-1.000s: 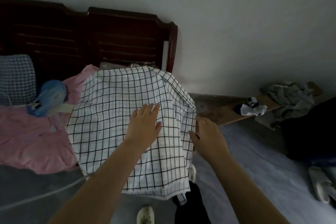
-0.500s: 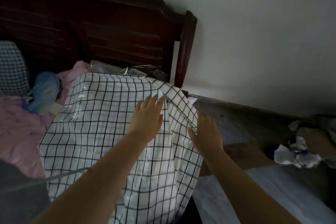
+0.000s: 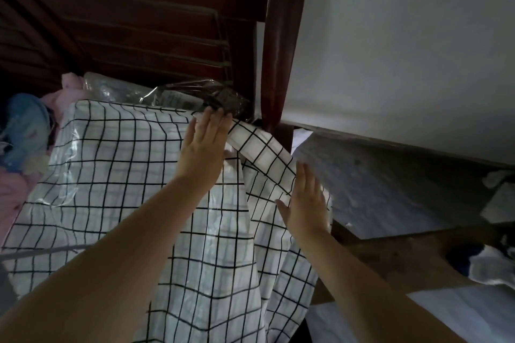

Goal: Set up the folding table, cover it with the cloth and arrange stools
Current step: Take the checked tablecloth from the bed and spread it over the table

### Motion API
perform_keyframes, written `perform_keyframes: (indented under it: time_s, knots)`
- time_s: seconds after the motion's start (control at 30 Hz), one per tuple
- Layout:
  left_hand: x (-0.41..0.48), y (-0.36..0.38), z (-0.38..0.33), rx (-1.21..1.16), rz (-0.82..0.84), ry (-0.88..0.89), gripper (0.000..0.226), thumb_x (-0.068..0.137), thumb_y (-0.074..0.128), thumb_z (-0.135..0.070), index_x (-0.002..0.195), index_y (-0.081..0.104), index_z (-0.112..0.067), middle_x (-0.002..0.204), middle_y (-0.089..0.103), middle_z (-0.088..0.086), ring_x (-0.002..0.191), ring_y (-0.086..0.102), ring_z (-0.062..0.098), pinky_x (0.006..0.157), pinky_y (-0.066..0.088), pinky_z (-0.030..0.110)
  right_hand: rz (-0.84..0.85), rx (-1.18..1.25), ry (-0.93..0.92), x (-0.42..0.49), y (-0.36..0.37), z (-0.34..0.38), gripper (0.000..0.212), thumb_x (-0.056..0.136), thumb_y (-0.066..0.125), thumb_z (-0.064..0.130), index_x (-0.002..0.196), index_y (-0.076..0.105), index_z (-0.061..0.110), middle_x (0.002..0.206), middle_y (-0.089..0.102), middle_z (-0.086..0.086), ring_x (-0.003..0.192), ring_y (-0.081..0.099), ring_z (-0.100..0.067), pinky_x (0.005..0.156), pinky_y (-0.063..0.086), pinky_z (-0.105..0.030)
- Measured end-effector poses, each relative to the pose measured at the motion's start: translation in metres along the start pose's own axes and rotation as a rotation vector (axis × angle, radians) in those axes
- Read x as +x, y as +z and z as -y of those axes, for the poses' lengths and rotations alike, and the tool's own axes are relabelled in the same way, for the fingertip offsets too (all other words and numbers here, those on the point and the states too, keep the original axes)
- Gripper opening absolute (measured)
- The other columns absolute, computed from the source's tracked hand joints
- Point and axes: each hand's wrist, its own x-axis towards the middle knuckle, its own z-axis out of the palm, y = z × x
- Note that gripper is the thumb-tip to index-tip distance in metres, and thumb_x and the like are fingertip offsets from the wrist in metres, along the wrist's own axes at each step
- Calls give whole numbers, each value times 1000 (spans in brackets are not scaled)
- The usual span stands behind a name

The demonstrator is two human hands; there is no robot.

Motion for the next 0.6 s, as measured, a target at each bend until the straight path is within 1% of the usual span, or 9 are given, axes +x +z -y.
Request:
perform_keyframes:
  time_s: [0.07,0.13,0.23,0.33,0.4,0.43,0.47,0.53,0.6]
  knots:
    - [4,5,3,40,-19,18,73,87,53,-27,147,16,-9,153,23,13,143,14,29,114,5,47,-83,21,-4,3,12,-1,89,76,74,29,142,20,7,144,33,-19,134,34,-34,108,28,-39]
    - [9,8,6,63,-80,25,66,81,62,-15,140,33,-11,143,40,10,136,30,27,113,9,53,-150,49,-5,7,17,-2,80,71,78,21,133,31,6,132,43,-19,123,44,-34,102,40,-42]
    - [17,8,14,21,-176,59,51,76,66,-4,123,49,-13,125,52,7,123,42,27,113,17,53,-198,77,-4,13,16,-7,62,66,77,6,119,45,5,116,51,-14,108,52,-30,90,48,-39]
    - [22,4,28,-21,-258,136,36,76,66,-3,110,60,-13,112,58,7,109,50,29,111,26,49,-207,133,-8,15,12,-13,35,76,67,3,107,53,8,106,54,-9,98,54,-25,79,52,-40]
    - [21,-5,34,-33,-262,172,32,76,66,-3,106,64,-12,107,62,8,104,54,31,110,27,46,-226,144,-14,16,7,-17,20,83,61,5,103,56,7,101,57,-8,94,54,-24,74,52,-41]
    - [20,-12,35,-40,-259,186,29,75,66,-3,104,66,-11,105,63,8,101,55,32,108,29,45,-238,150,-9,15,3,-18,16,86,59,6,101,57,7,98,58,-8,91,55,-24,72,52,-41]
    - [17,-21,34,-51,-259,197,27,75,67,-3,101,67,-10,102,65,9,98,57,33,103,34,45,-251,164,1,14,-3,-19,14,87,59,6,100,57,6,95,59,-9,88,56,-25,70,51,-39]
    - [8,-41,33,-78,-245,210,26,72,71,0,96,67,-8,98,66,11,91,61,34,86,48,47,-290,179,15,9,-20,-18,12,87,57,3,99,58,4,92,61,-11,83,57,-26,65,45,-34]
    - [-3,-61,35,-102,-212,223,30,71,72,3,98,65,-6,98,66,14,89,62,36,74,52,48,-335,178,-3,2,-43,-15,13,88,53,2,100,58,4,91,62,-11,82,57,-26,65,44,-32]
